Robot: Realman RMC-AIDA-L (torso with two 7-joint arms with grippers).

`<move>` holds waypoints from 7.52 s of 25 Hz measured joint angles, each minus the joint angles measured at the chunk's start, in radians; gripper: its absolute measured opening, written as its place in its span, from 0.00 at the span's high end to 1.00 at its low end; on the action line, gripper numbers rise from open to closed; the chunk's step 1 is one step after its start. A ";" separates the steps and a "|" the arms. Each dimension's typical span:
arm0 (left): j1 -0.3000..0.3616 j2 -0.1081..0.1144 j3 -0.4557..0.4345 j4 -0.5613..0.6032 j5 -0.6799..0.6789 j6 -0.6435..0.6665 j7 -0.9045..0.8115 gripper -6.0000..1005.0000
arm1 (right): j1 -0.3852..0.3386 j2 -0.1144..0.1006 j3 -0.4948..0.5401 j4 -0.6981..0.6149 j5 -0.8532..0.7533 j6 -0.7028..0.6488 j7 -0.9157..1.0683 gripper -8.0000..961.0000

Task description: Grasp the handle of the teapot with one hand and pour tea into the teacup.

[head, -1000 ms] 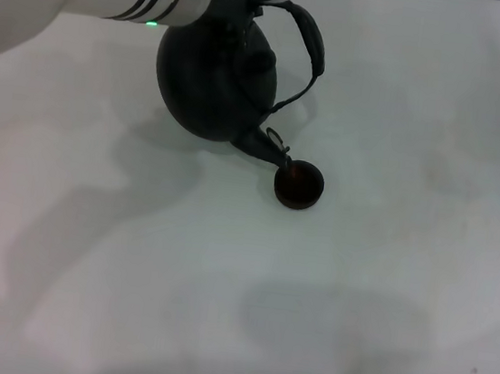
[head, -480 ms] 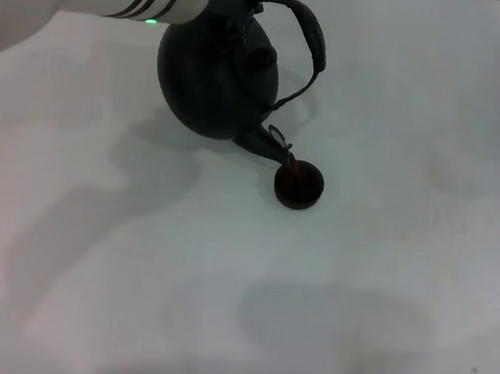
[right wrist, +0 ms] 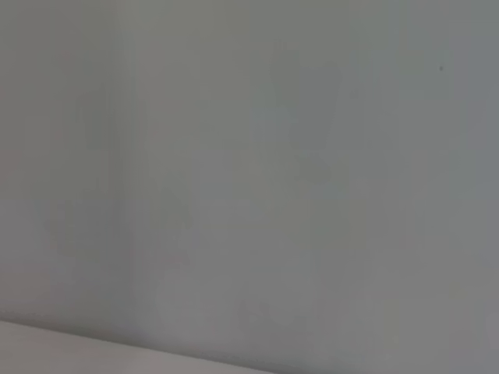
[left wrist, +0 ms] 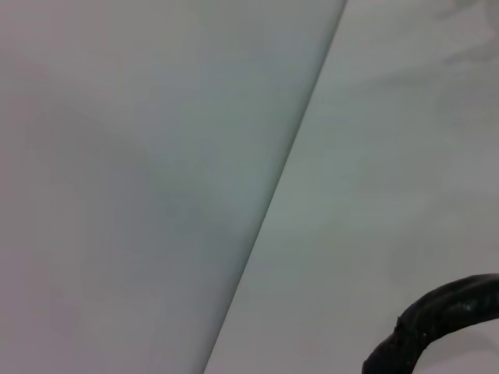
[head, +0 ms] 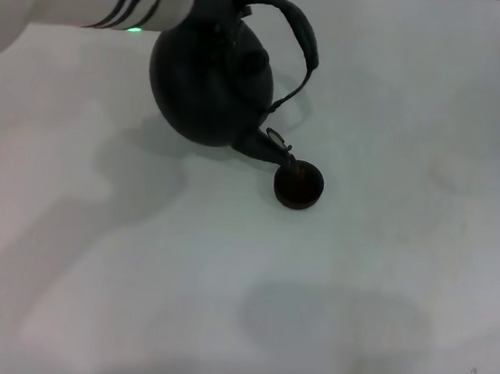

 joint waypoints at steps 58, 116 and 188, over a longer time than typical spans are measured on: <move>0.556 0.004 0.040 -0.212 -0.441 -0.993 -0.122 0.87 | 0.046 -0.014 -0.029 0.000 -0.012 -0.138 -0.014 0.10; 0.570 0.005 0.241 -0.486 -0.448 -1.411 -0.280 0.70 | 0.039 -0.017 -0.031 -0.012 -0.012 -0.144 -0.027 0.10; 0.455 0.176 0.460 -0.933 -0.591 -1.996 -0.557 0.31 | 0.032 -0.006 -0.005 -0.017 0.056 -0.087 -0.051 0.10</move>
